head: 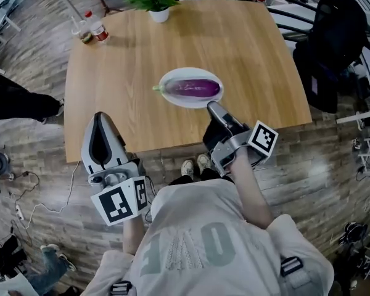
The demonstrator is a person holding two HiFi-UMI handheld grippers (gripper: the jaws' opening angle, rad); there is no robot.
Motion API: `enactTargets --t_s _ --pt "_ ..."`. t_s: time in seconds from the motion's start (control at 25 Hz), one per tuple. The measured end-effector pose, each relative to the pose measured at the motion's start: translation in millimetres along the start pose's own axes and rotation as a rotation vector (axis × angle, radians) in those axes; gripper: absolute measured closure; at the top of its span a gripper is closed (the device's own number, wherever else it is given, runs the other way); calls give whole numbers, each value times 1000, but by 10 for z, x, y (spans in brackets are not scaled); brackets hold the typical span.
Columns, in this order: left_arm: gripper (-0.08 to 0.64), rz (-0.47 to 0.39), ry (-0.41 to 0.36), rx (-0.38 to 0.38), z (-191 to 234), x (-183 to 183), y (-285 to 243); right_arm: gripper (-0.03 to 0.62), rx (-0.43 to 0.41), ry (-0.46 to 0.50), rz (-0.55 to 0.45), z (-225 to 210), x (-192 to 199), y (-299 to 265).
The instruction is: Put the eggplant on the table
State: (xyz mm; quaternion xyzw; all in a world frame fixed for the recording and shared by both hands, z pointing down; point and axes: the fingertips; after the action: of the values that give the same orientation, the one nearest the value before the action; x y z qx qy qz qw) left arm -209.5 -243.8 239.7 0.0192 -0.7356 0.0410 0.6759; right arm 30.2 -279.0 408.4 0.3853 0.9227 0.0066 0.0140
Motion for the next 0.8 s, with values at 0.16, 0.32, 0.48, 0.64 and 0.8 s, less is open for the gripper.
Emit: enactTargets --t_s 0.16,0.32,0.48,0.64,0.8 --pt "551 -16 3 -30 15 -67 52 565 -4 -2 25 15 34 18" --pt "551 -18 10 -46 1 -69 -19 565 20 2 52 -29 -20 -28" --pt "551 -24 5 -51 -63 -85 -48 565 27 6 70 -94 -82 -80" --pt "551 -22 5 -60 -92 -72 -69 566 41 -1 100 -287 -117 -150" --pt "551 -15 -2 -72 -151 -69 -72 565 63 -6 115 -495 -170 -147"
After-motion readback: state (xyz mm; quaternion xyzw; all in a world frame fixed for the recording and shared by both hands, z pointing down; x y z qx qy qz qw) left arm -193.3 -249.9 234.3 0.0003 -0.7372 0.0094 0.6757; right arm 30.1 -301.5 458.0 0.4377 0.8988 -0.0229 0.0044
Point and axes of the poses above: the fingertips, and each gripper's own axes: y backward along the fingers, z to its left, x out of its underside, and after that the axes turned 14 degrees about z, right-handed
